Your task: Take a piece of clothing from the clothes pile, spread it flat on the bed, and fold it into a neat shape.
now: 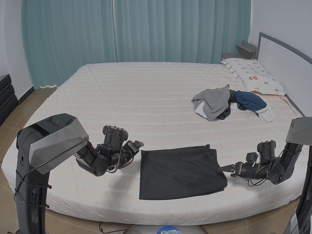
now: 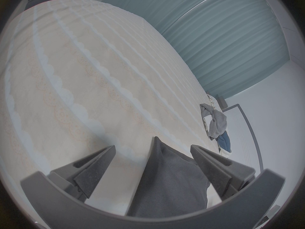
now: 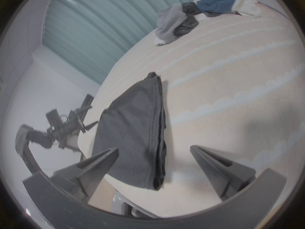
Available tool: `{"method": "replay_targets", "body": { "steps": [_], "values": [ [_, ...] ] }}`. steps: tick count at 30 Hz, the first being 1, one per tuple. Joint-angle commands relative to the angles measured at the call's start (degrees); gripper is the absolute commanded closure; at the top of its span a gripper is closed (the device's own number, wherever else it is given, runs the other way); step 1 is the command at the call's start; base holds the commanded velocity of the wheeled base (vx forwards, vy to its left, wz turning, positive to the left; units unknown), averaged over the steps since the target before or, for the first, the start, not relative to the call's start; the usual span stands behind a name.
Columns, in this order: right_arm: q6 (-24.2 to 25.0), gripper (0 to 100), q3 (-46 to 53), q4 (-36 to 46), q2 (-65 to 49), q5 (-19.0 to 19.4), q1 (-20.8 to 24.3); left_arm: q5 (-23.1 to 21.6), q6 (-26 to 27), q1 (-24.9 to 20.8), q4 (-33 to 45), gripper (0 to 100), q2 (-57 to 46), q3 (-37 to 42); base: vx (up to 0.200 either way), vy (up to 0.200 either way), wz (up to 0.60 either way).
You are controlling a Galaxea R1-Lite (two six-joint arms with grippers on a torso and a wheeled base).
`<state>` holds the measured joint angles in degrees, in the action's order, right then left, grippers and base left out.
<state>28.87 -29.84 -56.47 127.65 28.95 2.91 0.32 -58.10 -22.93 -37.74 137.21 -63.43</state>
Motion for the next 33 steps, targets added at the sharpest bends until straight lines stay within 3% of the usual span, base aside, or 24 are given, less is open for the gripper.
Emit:
{"method": "replay_targets", "body": {
  "steps": [1, 8, 13, 19, 25, 33],
  "values": [
    [4.71, 0, -4.43, 0.13, 0.06, -0.12, -1.42, 0.03, -0.08, -0.36, -0.05, 0, -0.18, 0.41, 0.0, 0.0, 0.0],
    [9.72, 0, -7.95, -0.05, 1.55, -0.04, -2.56, -0.14, 0.44, -0.98, -0.05, 0, -0.36, 0.5, -0.086, 0.0, 0.0],
    [12.09, 0, -8.65, -0.05, 1.99, 0.31, -2.47, -2.78, 1.24, -1.68, -0.14, 0, -1.15, 1.99, 0.0, 0.0, 0.0],
    [13.41, 0, -10.32, -0.13, 3.57, 0.31, -2.47, -7.79, 6.95, -1.68, -0.31, 0, -1.5, 3.05, 0.0, 0.0, 0.0],
    [16.48, 0, -11.73, -0.05, 4.01, 0.4, -2.47, -8.32, 12.84, -1.68, -0.49, 0, 0.34, 1.64, 0.0, 0.0, 0.0],
    [19.21, 0, -14.45, -0.57, 6.03, 0.4, -2.39, -10.16, 13.8, -2.65, -0.67, 0, 1.57, 0.41, 0.0, 0.0, 0.0]
  ]
}}
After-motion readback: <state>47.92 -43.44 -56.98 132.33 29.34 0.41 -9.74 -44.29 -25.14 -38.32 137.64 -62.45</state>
